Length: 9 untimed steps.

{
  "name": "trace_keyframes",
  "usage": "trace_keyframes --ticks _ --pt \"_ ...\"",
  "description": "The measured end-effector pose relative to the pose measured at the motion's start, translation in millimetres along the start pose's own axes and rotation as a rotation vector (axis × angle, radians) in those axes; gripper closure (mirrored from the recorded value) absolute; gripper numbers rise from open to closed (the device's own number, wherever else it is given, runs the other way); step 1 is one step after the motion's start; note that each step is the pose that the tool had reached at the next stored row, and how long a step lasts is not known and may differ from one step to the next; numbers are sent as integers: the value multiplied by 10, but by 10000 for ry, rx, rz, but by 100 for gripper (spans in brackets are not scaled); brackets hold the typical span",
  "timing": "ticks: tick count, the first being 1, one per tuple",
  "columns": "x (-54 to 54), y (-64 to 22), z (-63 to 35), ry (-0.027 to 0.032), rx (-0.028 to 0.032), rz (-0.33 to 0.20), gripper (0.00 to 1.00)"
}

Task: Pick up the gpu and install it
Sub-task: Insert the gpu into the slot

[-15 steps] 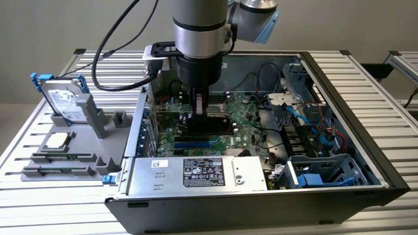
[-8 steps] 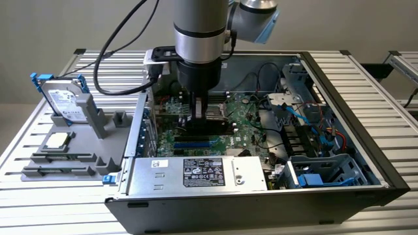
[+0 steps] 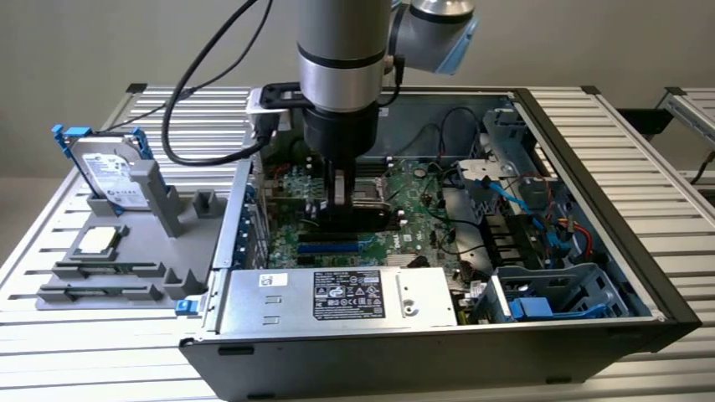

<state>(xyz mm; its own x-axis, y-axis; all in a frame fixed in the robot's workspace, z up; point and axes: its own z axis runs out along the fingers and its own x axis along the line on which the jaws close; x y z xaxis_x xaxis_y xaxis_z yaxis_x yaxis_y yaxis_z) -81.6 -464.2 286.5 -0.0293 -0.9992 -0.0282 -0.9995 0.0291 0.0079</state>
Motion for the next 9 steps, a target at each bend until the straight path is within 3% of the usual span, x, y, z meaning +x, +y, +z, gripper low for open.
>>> trace_keyframes --ticks 9 --pt "1 0 45 118 3 1 73"
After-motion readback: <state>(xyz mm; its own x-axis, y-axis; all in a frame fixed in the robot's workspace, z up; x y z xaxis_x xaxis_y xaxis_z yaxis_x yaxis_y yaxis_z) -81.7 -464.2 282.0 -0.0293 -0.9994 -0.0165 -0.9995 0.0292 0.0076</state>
